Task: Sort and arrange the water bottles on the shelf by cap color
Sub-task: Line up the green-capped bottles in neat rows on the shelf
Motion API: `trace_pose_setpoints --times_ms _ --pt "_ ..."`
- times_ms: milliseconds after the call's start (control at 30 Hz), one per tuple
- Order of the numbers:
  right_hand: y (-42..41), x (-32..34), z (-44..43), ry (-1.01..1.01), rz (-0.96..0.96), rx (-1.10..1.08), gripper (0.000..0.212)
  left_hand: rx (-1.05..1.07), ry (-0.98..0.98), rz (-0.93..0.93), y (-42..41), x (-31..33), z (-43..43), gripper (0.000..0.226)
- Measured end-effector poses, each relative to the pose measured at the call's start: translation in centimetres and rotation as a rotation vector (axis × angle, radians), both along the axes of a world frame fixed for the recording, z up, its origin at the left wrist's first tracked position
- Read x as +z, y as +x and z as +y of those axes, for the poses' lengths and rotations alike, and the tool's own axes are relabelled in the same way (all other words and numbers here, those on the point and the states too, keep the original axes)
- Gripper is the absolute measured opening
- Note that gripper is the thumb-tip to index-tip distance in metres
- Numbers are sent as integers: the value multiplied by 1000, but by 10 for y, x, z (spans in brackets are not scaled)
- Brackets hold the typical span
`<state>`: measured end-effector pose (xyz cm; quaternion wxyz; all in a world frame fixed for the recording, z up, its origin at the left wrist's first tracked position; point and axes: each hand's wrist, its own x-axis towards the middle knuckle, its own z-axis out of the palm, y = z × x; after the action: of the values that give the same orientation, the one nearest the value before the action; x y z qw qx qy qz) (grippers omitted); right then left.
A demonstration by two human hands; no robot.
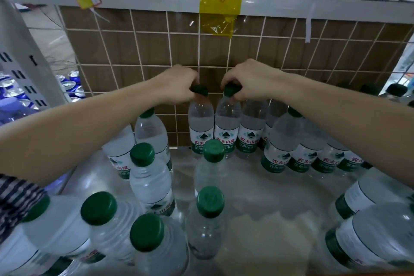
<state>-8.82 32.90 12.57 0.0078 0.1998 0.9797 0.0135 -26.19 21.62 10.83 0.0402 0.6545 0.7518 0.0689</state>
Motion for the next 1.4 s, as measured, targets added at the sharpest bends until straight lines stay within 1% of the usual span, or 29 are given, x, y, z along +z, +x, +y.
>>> trace_pose_setpoints --times_ms 67,100,167,200,233,267,300,367,433,500,600,667,767,867,967,1033,1133,1400 --pt "-2 7 -10 97 30 20 50 -43 -34 -5 -5 12 -14 46" --pt "-5 12 -17 118 96 50 50 -54 -28 0 -10 19 -22 43" --pt "-18 22 -35 54 257 142 43 -61 31 38 -25 32 -42 26" --pt "-26 27 -44 -17 292 176 41 -57 62 59 -33 37 -53 19" --pt "-36 29 -53 -94 279 198 40 -50 82 75 -41 41 -65 18" --pt "-47 29 -63 -162 226 211 42 -40 77 86 -49 43 -77 20" --pt "-57 27 -73 -220 155 220 46 -30 40 91 -57 44 -88 21" --pt "-75 17 -88 -307 46 238 56 -14 -96 96 -73 42 -109 27" --pt "-90 4 -98 -352 30 272 56 -5 -228 117 -85 36 -126 30" --pt "-102 -5 -104 -339 46 293 47 -14 -273 114 -93 28 -138 33" --pt "-112 -14 -108 -240 97 311 30 -42 -199 7 -101 16 -145 30" --pt "-114 -14 -107 -197 118 295 25 -58 -133 -49 -105 10 -145 28" --pt "-112 -7 -96 -187 120 240 22 -91 -21 -22 -109 2 -140 25" --pt "-111 0 -79 -172 103 174 25 -117 36 -59 -110 -4 -127 21" --pt "-110 0 -64 -128 82 121 34 -122 82 -59 -107 -8 -105 24" --pt "-109 -4 -57 -140 95 84 38 -102 136 -32 -105 -11 -91 28" --pt "-110 -12 -52 -149 137 77 35 -90 161 -32 -105 -19 -76 35" --pt "-110 -15 -48 -162 136 99 33 -81 147 -122 -112 -26 -68 37"
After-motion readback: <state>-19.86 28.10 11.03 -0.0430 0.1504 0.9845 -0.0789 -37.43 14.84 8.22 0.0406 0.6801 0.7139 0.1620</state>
